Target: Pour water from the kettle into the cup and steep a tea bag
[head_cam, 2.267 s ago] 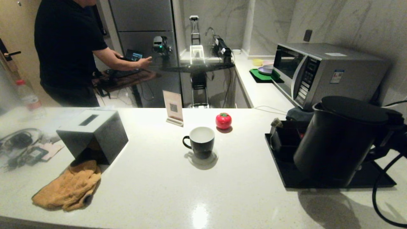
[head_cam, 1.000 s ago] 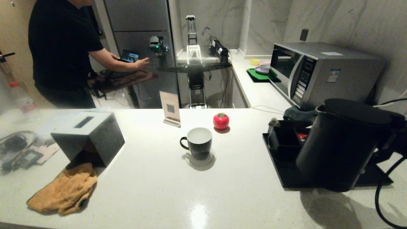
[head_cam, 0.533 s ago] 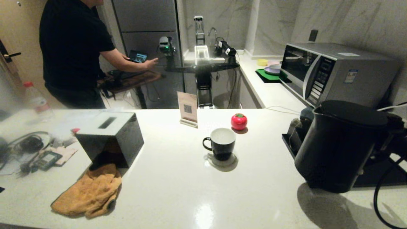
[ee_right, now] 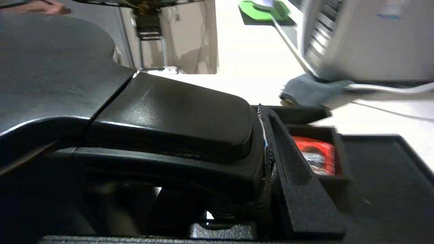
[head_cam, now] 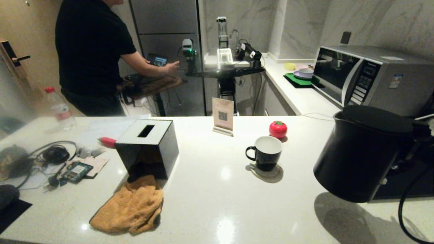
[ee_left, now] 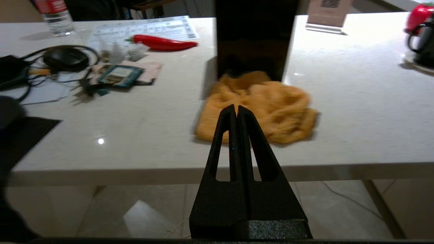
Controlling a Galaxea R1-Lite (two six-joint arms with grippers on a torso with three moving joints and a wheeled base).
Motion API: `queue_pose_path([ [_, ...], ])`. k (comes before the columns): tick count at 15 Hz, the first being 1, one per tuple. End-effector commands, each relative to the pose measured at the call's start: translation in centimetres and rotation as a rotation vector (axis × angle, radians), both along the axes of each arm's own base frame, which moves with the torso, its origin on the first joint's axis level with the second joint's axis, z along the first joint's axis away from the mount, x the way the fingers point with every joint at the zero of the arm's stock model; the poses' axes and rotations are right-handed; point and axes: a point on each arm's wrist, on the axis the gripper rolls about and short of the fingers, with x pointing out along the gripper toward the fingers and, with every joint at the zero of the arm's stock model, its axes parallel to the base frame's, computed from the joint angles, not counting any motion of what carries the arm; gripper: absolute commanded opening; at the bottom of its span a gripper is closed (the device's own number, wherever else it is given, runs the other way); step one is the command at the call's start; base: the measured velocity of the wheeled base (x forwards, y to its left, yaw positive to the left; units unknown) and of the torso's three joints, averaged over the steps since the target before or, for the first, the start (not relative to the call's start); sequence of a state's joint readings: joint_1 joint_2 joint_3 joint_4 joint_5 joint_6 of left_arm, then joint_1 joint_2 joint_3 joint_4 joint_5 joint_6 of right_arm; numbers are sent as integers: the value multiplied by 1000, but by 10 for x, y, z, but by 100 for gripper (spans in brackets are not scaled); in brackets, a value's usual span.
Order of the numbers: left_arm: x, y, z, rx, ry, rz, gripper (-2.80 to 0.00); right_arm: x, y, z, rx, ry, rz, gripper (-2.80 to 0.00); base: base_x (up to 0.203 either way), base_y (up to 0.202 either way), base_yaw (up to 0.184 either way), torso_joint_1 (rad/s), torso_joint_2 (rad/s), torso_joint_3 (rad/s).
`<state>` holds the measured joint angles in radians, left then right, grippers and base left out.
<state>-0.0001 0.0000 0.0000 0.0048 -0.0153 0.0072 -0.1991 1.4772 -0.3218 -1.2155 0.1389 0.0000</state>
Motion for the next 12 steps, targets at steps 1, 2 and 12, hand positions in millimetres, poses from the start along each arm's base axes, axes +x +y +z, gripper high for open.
queue_pose_path([
  [1,0,0,0,-1,1,0,-280,0,0,2,-3,-13,0,-280,0,132,-1,5,2,1],
  [2,0,0,0,-1,0,0,-280,0,0,2,-3,-13,0,-280,0,70,-1,0,2,0],
  [12,0,0,0,-1,1,2,-280,4,-1,18,-9,-51,-19,-280,0,0,0,0,0,0],
])
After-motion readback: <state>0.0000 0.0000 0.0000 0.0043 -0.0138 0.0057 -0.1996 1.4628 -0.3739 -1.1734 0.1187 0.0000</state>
